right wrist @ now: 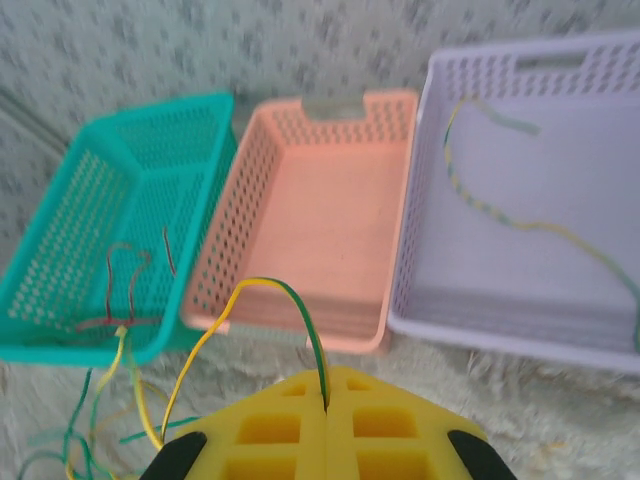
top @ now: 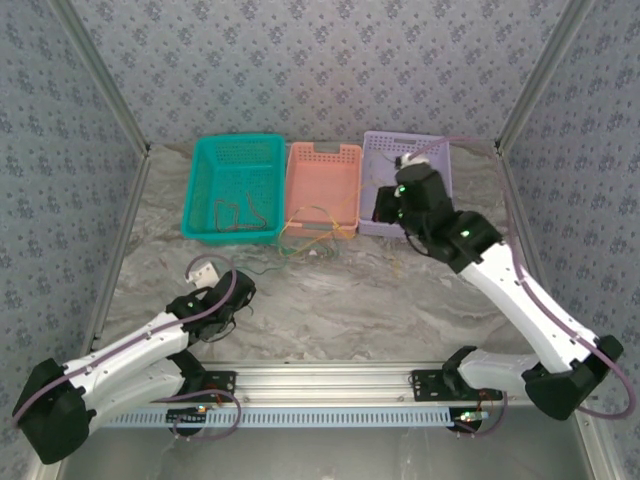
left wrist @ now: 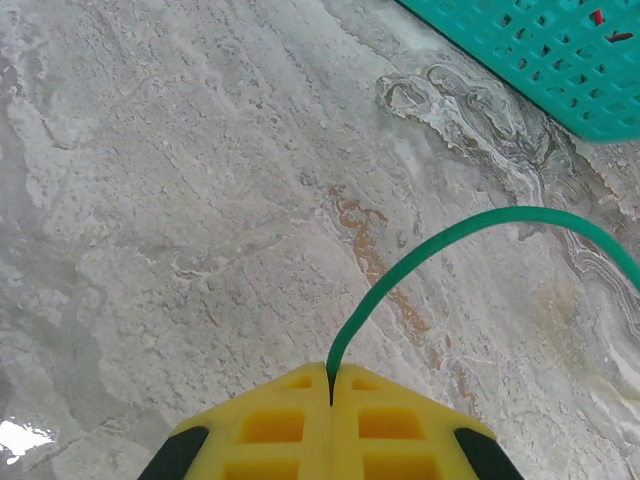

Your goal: Untangle the cables

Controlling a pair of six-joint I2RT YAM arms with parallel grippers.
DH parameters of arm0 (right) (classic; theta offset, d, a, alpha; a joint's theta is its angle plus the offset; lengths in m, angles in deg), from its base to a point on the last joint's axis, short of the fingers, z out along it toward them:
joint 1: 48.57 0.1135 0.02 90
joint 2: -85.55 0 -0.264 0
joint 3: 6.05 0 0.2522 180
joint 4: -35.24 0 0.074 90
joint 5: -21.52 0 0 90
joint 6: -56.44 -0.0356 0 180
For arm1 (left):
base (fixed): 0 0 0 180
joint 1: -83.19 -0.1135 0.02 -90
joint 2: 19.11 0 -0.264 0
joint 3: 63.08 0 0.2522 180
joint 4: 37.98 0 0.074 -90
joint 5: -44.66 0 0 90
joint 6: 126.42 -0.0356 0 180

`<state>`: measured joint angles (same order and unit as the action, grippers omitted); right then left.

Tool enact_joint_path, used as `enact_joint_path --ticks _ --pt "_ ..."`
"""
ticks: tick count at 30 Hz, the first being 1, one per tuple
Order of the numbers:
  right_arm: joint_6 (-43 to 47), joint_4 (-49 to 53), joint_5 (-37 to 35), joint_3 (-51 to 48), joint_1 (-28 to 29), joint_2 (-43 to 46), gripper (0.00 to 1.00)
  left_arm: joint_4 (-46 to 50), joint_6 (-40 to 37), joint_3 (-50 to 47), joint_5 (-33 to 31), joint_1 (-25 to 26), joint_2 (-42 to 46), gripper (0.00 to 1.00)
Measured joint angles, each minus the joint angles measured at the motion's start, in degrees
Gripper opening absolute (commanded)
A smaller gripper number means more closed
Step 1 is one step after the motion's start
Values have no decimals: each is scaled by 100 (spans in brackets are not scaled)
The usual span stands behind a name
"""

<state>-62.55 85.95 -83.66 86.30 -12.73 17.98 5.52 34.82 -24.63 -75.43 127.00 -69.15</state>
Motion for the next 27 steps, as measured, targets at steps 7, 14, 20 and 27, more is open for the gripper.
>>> enact_joint_path --ticks 7,14,20,27 --pt "164 562 94 1110 -586 50 0 -81 42 -26 -11 0 -74 0" --pt "164 791 223 1635 -1189 131 0 -81 61 -125 -85 0 -146 0" --pt "166 828 452 1958 -1272 90 0 -149 -28 -111 -83 -7 -461 0" --pt "162 837 494 1491 -1244 212 0 -20 -391 535 -162 -33 -389 0"
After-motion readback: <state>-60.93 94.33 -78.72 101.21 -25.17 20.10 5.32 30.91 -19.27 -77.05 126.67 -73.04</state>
